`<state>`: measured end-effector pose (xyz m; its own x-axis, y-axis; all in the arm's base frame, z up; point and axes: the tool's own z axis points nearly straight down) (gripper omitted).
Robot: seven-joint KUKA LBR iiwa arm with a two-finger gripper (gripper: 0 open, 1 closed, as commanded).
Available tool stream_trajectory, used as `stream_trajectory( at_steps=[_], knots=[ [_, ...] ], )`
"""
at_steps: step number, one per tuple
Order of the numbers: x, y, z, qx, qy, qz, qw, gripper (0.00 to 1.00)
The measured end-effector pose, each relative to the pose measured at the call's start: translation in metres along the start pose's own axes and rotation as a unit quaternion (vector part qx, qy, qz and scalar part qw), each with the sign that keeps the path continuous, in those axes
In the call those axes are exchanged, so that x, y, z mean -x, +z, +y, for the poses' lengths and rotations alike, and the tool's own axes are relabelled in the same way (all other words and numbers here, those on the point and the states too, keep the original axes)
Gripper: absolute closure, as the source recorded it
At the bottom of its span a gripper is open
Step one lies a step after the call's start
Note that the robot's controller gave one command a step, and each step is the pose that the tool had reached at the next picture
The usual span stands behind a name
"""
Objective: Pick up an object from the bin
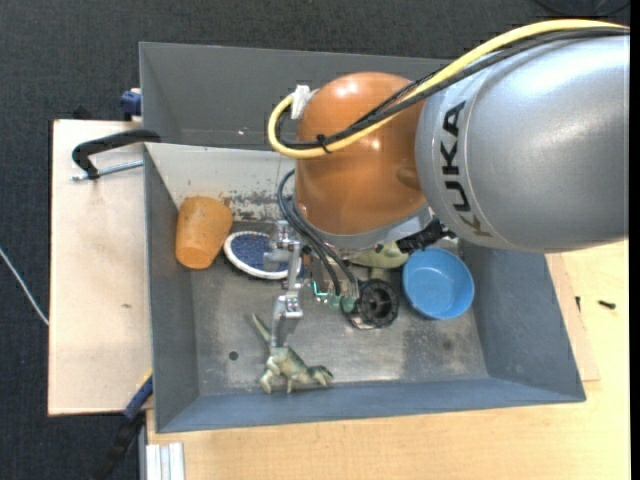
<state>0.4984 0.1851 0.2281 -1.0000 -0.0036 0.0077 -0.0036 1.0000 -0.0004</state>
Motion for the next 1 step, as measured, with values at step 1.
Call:
stream_trajectory(
  at_steps=[1],
  knots=[
    [-0.0062, 0.1356, -0.0217, -0.001, 0.048, 0.0005, 0.9989, 0.00]
  ],
)
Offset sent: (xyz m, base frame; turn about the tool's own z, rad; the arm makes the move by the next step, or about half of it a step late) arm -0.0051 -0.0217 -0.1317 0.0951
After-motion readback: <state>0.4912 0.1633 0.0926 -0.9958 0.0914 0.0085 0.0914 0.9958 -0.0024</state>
